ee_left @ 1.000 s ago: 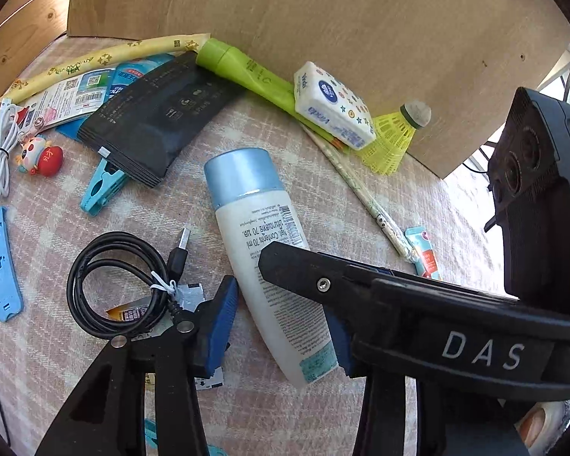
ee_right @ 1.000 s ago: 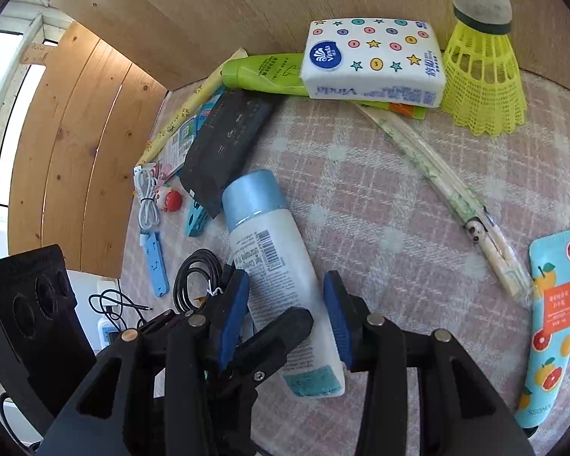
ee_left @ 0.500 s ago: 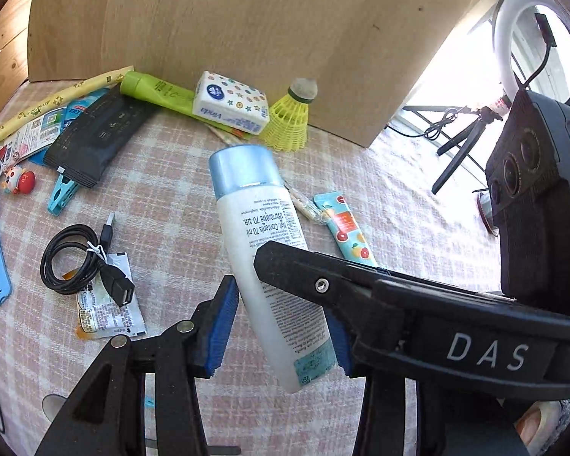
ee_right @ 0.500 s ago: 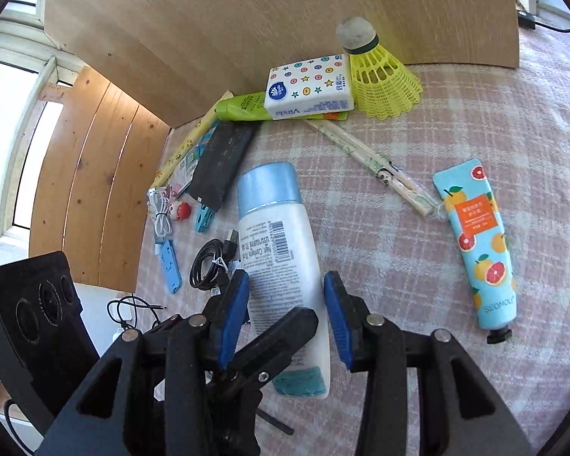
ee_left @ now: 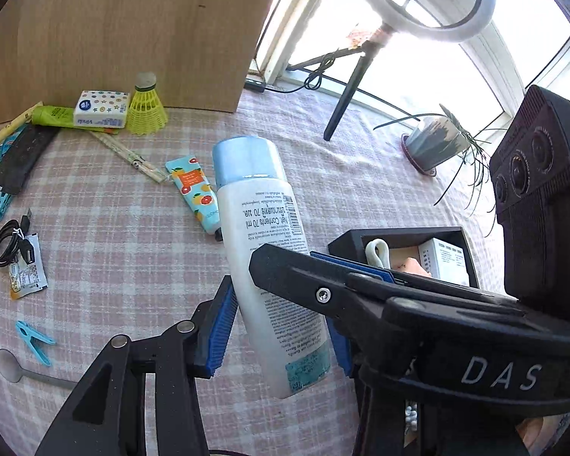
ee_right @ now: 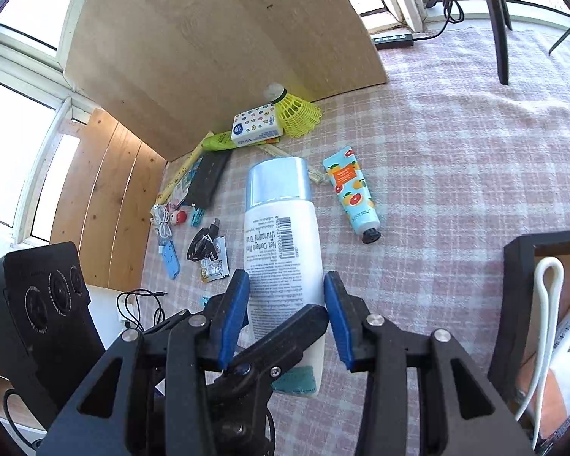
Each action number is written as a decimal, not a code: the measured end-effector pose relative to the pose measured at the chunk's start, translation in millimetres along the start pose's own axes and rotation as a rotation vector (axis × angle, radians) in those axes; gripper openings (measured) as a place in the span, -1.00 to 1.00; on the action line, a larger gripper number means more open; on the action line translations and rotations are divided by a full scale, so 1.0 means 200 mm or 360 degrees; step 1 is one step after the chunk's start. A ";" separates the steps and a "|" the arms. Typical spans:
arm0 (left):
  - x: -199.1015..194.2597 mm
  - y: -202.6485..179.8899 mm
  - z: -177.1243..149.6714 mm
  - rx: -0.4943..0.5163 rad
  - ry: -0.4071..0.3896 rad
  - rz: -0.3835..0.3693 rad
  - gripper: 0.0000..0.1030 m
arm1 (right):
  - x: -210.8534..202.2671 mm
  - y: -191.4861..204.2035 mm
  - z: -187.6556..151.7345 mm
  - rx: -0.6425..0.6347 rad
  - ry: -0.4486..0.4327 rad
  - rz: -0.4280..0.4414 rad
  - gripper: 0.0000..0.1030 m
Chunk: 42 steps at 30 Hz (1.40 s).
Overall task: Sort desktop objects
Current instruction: 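Carry the white lotion bottle into the black tray and release it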
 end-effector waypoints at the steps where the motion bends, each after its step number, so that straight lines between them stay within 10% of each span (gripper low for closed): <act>1: 0.01 -0.05 -0.02 0.0028 0.0015 -0.0017 -0.19 | -0.04 -0.03 -0.02 0.0018 -0.0017 -0.0007 -0.21; 20: 0.16 -0.89 -0.37 0.0442 0.0211 -0.0228 -0.16 | -0.81 -0.62 -0.46 0.0353 -0.0274 -0.0263 -0.22; 42: 0.02 -0.38 -0.22 0.0143 0.0086 0.0065 -0.12 | -0.78 -0.50 -0.38 0.0214 -0.0250 -0.0307 -0.01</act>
Point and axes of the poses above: each gripper's, at about its wrist camera, not at the fingertips, and x roughly the way its jaws point, y to its left, z to its top, the point moved 3 cm from there along x, roughly the way its jaws point, and after that the axes turned 6 degrees about -x, right-handed, at the moved point
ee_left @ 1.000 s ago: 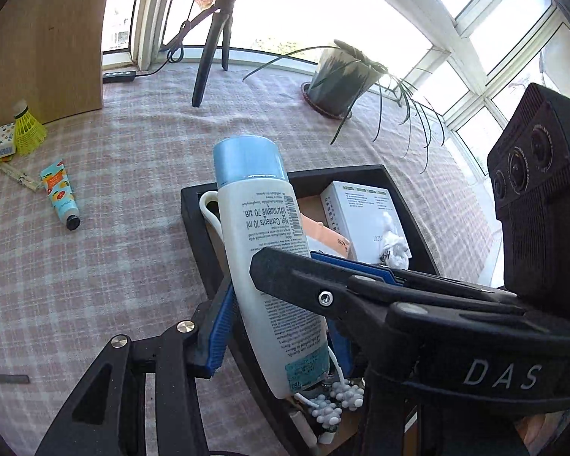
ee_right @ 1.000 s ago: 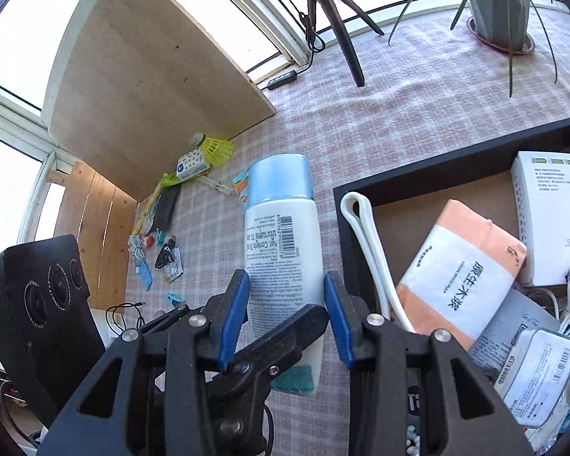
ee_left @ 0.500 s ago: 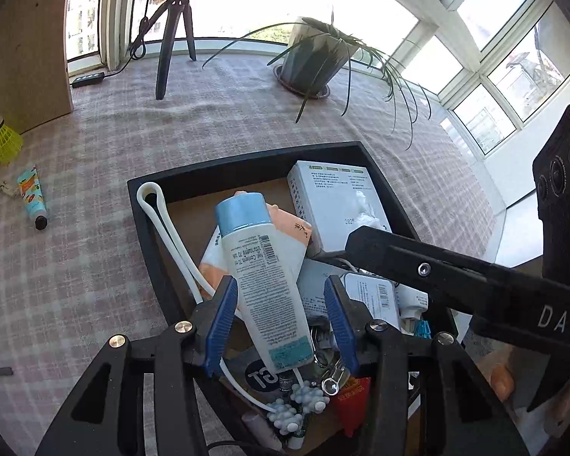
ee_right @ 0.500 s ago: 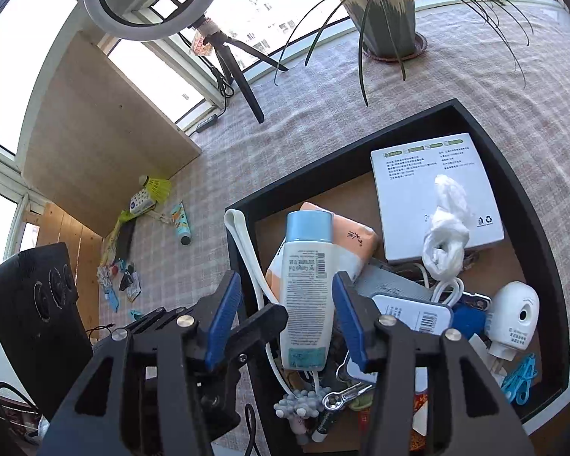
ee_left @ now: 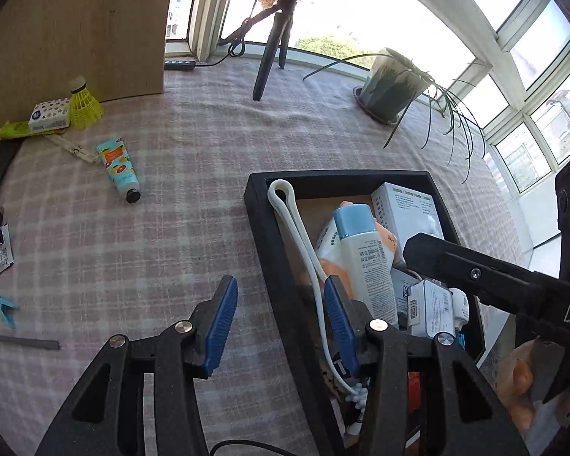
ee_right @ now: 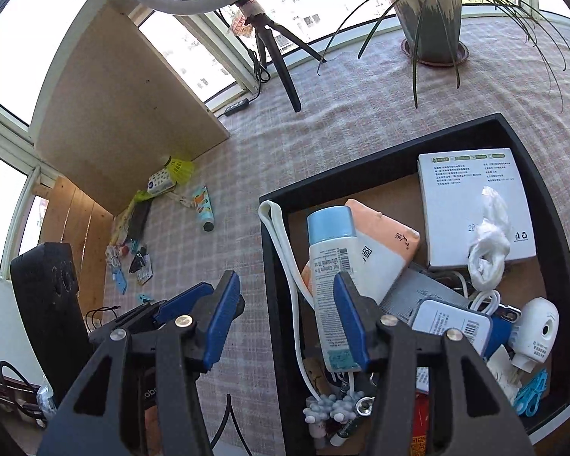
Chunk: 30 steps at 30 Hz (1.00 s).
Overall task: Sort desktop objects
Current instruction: 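Carry the white lotion bottle into the black tray and release it, then move the right gripper to the teal grapefruit hand-cream tube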
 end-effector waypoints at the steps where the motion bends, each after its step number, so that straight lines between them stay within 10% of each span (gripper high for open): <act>1: -0.01 0.04 0.01 -0.0019 -0.0009 0.0017 -0.12 | 0.02 0.03 0.01 -0.0024 0.0010 0.0009 -0.01; 14: -0.07 0.52 0.16 -0.0216 -0.0090 0.0288 -0.12 | 0.33 0.47 0.18 -0.0387 0.0122 -0.0062 -0.01; 30: 0.17 0.76 0.37 -0.0347 -0.0009 0.0230 -0.12 | 0.87 0.62 0.44 -0.0457 0.0343 -0.0056 -0.02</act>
Point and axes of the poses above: each gripper's, at about its wrist camera, not at the fingertips, and x roughly the way its jaws point, y to its left, z to its top, the point moved 3 cm from there along x, roughly the way its jaws point, and after that the axes turned 6 degrees about -x, right-handed, at the moved point
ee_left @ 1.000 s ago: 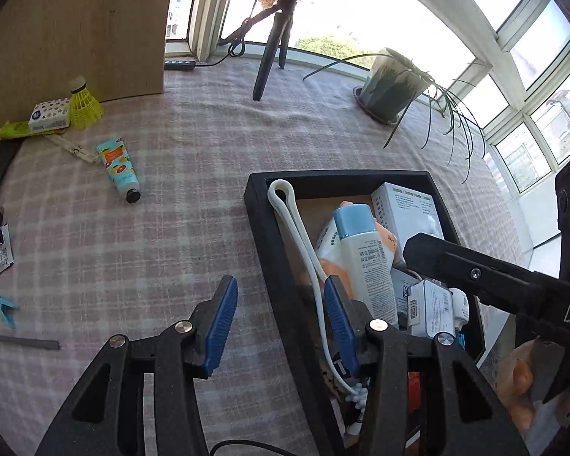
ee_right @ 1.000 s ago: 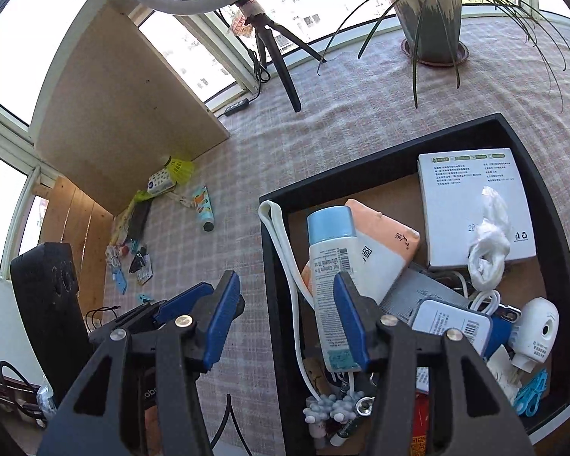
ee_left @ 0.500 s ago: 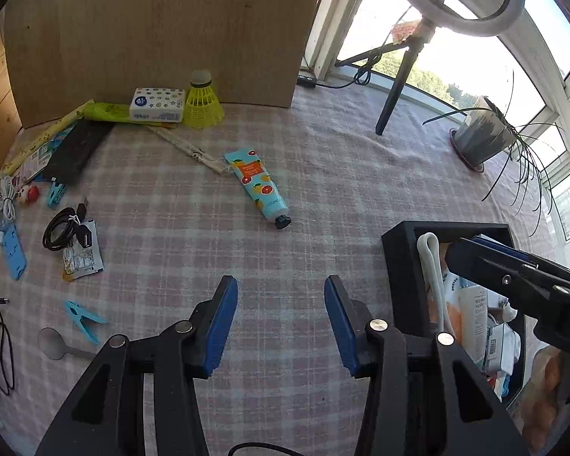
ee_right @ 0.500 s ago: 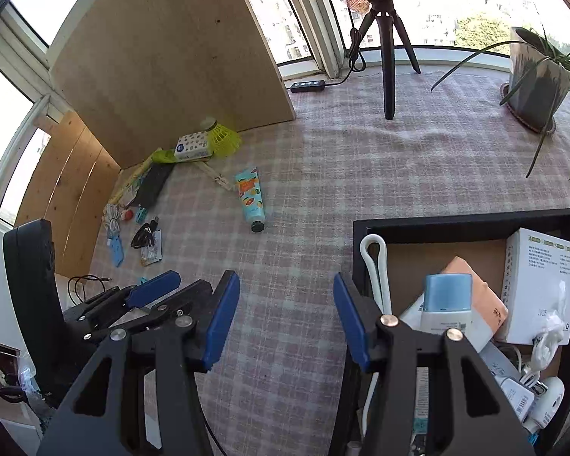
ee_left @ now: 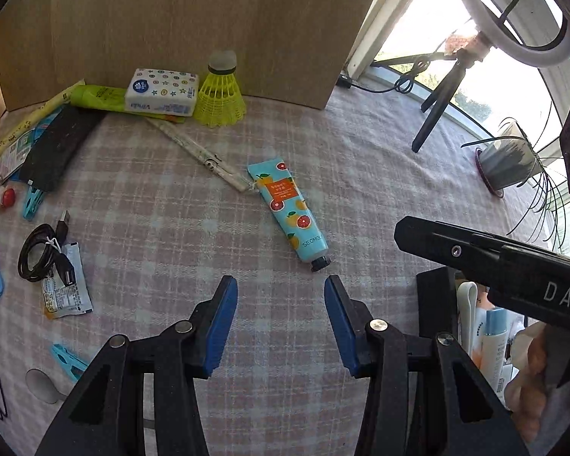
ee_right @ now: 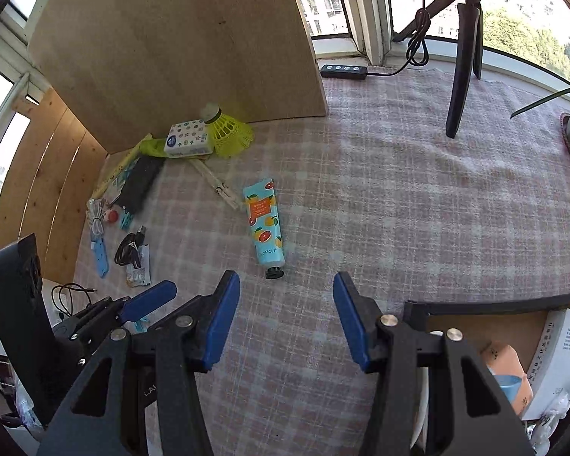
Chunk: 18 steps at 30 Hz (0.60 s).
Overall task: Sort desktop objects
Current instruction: 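Move the right gripper to the teal grapefruit hand-cream tube, then grasp the teal hand-cream tube with the right gripper and lift it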
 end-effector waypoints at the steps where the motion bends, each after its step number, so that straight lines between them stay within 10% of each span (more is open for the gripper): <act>1: 0.03 0.00 0.01 -0.0009 0.0014 -0.0010 -0.12 | 0.04 0.00 0.02 -0.0002 0.0019 0.0008 -0.02; 18: 0.34 -0.07 0.11 -0.0047 0.0126 -0.0138 -0.13 | 0.53 -0.04 0.20 0.0097 0.0276 0.0162 -0.40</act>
Point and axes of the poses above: each gripper's, at about its wrist camera, not at the fingertips, and x roughly the way its jaws point, y to its left, z to its top, the point moved 3 cm from there along x, roughly the way its jaws point, and after that the axes turned 6 degrees about -x, right-handed, at the moved point
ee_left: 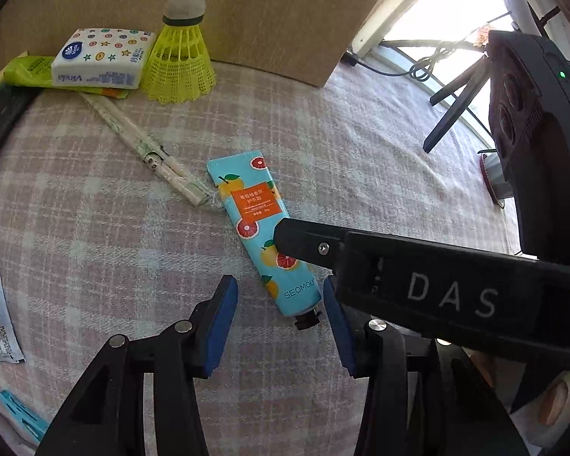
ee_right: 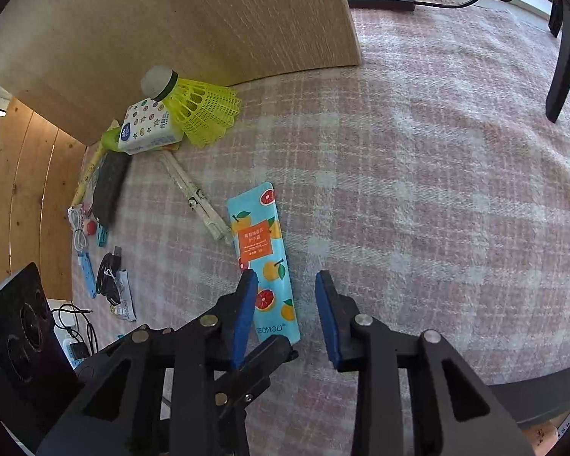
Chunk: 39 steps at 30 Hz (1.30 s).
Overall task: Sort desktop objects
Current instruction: 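Grasp the teal hand-cream tube with the right gripper and lift it, then carry the hand-cream tube into the black tray and release it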
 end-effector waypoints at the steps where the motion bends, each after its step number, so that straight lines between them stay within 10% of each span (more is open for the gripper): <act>1: 0.00 -0.01 0.00 0.0011 0.0006 -0.0014 -0.13 | 0.01 0.00 0.00 0.0008 0.0007 0.0022 -0.40; 18: -0.10 -0.05 -0.10 0.0056 0.0000 -0.0053 -0.39 | -0.03 0.06 -0.10 0.0010 -0.0020 0.0121 -0.48; 39: -0.46 -0.58 -0.56 0.0398 -0.0054 -0.0215 -0.39 | -0.69 -0.08 -0.70 0.0131 -0.0339 0.0104 -0.48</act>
Point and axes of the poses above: each gripper's, at about its wrist camera, not at the fingertips, and x roughly the way its jaws point, y to its left, z to its top, the point moved 3 cm from there along x, roughly the way its jaws point, and after that the axes turned 6 degrees about -x, right-handed, at the moved point
